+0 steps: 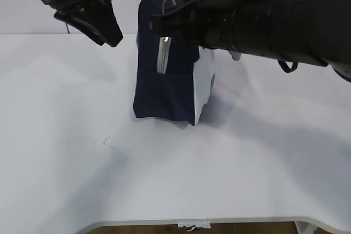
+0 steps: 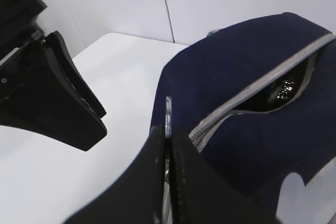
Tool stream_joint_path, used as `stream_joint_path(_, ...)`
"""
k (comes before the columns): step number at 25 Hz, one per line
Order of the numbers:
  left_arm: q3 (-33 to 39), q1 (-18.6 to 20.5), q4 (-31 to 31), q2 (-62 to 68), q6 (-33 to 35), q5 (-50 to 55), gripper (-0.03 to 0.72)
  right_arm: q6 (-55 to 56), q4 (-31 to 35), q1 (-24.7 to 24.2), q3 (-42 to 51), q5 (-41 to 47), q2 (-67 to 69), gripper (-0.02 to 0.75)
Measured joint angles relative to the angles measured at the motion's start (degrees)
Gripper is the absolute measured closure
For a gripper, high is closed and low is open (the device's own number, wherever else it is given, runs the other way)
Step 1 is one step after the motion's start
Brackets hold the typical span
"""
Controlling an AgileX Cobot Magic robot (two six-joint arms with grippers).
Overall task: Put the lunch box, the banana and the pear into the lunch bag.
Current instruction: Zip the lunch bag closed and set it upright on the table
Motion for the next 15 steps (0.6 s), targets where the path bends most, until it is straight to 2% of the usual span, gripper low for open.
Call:
stream_joint_path(8,1.7,0.0,-1.0,0.0,0.5,-0.2,0.45,-0.1,0.5,0.0,-0.1,0.9,1.2,0.737)
stream_joint_path(12,8.7,0.0,-2.9,-1.6,3.5,-1.2,0.45,-0.1,1.7,0.0,-0.1,1.0,1.3,0.737)
stream_joint_path(15,14.6,0.0,-6.3,-5.0,7.0,-6.4,0.449,-0.1,2.5,0.0,-0.1,1.3,1.5,0.737)
